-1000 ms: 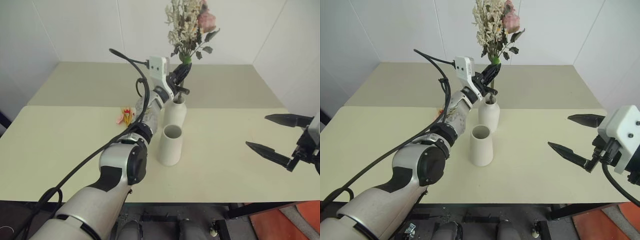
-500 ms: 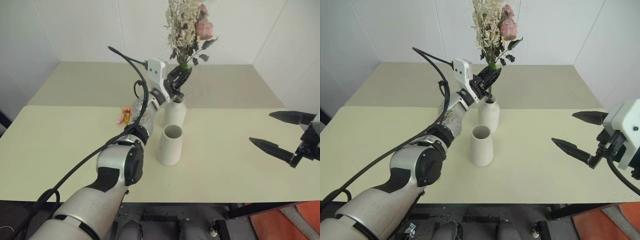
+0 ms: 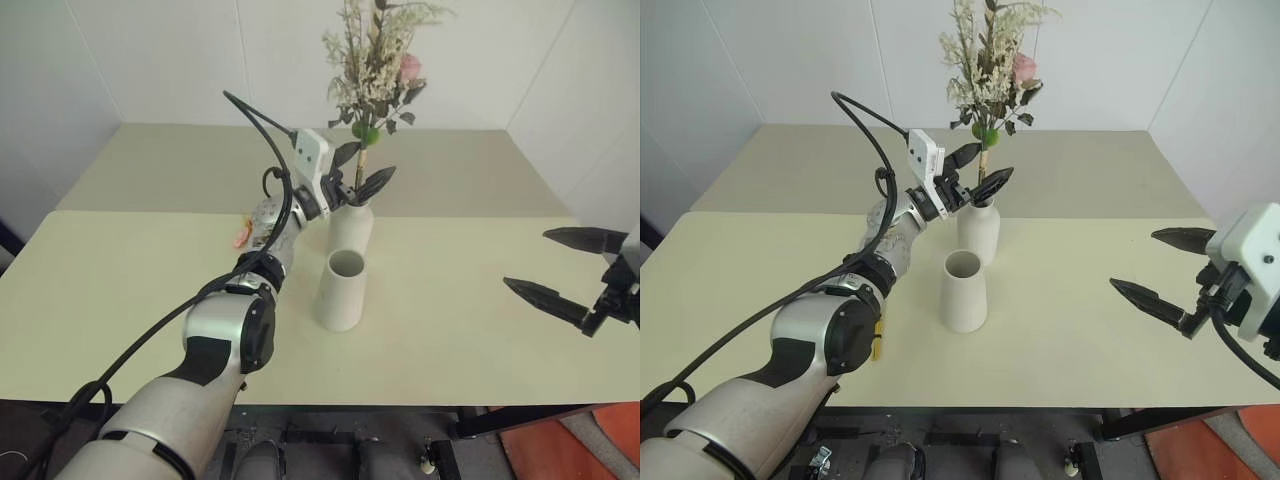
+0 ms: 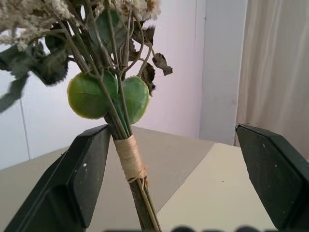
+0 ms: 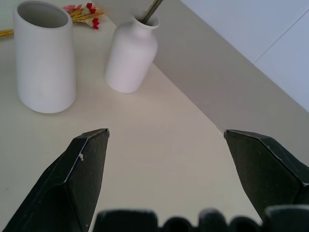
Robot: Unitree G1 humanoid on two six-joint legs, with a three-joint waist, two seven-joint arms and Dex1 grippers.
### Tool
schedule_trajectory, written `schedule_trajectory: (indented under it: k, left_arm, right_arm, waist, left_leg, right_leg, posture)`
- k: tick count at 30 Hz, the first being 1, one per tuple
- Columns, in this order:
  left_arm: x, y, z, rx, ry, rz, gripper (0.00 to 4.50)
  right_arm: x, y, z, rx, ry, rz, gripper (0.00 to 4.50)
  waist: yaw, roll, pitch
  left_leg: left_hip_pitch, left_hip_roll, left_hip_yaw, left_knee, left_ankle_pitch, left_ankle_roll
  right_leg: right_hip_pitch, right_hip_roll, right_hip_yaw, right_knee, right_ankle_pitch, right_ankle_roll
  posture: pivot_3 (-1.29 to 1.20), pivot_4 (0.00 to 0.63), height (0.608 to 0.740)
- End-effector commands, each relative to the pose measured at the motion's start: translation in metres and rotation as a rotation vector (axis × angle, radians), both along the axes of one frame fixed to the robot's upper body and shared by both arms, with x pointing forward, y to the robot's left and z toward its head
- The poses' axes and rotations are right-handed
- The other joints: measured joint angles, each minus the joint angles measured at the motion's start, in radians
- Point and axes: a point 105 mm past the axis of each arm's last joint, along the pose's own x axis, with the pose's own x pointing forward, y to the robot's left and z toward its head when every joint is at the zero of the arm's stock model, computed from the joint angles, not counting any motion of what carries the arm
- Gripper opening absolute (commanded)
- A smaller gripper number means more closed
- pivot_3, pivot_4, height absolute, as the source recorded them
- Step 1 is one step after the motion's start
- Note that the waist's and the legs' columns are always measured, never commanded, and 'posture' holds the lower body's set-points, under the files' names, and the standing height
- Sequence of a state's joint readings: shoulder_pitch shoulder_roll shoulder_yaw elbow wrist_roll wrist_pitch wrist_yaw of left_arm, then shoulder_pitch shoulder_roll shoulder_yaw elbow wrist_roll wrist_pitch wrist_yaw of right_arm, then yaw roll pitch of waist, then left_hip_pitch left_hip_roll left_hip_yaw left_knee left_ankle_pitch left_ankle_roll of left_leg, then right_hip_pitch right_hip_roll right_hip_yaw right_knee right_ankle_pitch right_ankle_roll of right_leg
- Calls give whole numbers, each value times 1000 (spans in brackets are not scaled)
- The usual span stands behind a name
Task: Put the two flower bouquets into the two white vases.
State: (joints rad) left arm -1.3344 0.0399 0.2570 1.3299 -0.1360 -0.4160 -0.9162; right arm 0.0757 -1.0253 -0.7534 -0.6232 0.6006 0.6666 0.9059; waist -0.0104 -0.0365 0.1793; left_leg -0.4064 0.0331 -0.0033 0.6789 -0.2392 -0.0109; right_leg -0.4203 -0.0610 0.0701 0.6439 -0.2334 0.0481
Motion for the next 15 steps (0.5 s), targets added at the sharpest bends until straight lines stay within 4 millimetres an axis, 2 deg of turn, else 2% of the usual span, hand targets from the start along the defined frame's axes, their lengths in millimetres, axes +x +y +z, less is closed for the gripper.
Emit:
schedule_trajectory:
  k: [1, 3, 11, 13, 15]
  left_arm:
    - [-3, 1, 22, 23, -72, -23, 4472]
    - [-5, 5, 21, 60, -104, -26, 4472]
    - [0, 43, 40, -33, -105, -11, 4472]
    - [-4, 62, 48, -113, -91, -67, 4472]
    - [-6, 90, 56, -214, -51, -101, 4472]
  right_arm:
    - [-1, 0, 8, -21, -55, -5, 4500]
    - [-1, -1, 8, -24, -54, -11, 4500]
    - [-3, -2, 7, -29, -55, -20, 4500]
    - [-3, -2, 7, -29, -55, -21, 4500]
    - [-4, -2, 7, -29, -55, -22, 4500]
  waist:
    - [-1, 0, 0]
    - [-1, 0, 0]
    - [-4, 0, 0]
    - [-4, 0, 0]
    - [-6, 0, 0]
  left_leg:
    - [0, 0, 0, 0, 0, 0]
    - [0, 0, 0, 0, 0, 0]
    - [1, 0, 0, 0, 0, 0]
    - [1, 0, 0, 0, 0, 0]
    - [0, 0, 0, 0, 0, 0]
  right_leg:
    - [0, 0, 0, 0, 0, 0]
    - [0, 0, 0, 0, 0, 0]
    - [0, 0, 0, 1, 0, 0]
    - [0, 0, 0, 1, 0, 0]
    - [-1, 0, 0, 1, 0, 0]
  posture:
    - [0, 150, 740]
    - [0, 150, 740]
    - [0, 150, 740]
    - [0, 150, 740]
    - [0, 150, 740]
